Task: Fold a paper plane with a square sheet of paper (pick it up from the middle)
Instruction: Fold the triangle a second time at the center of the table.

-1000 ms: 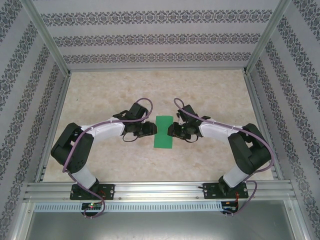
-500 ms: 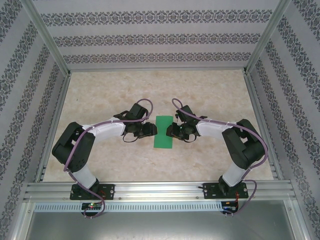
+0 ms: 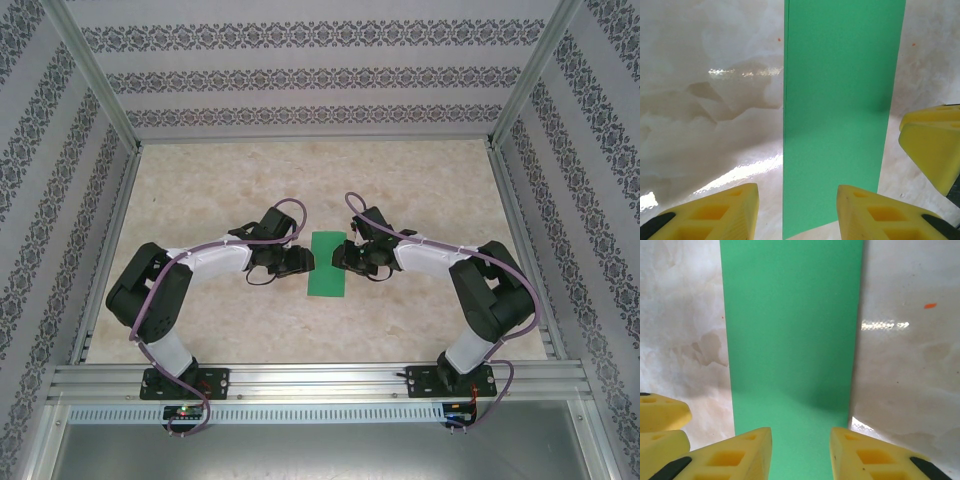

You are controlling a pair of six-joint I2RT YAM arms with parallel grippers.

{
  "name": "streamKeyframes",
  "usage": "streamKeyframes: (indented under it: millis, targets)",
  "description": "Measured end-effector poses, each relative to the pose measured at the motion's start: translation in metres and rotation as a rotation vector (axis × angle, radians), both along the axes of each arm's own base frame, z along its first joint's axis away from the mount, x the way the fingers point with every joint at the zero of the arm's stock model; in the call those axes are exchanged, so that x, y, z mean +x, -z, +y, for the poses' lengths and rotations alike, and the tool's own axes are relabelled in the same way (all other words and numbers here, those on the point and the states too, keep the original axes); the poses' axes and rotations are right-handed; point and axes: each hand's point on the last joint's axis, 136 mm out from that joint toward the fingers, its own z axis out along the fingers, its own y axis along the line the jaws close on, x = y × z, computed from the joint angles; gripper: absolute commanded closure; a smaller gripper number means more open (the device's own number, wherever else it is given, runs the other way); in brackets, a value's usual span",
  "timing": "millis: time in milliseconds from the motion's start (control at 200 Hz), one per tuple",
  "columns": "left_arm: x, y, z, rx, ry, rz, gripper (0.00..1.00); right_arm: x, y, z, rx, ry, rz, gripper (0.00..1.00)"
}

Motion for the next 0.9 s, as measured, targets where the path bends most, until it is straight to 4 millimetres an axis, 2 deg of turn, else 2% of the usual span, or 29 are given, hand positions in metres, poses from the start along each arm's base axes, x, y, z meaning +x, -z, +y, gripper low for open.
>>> streamKeyframes:
  millis: [390,899]
  targets:
    - [0.000,0.001,0.000,-0.001,0.001,0.003,0.54,-0.002,0.014,-0.001,-0.015,0.000,0.024,0.65]
    - [-0.005,0.009,-0.002,-0.006,0.014,0.039,0.53,0.001,0.018,0.001,-0.002,0.005,0.013,0.65]
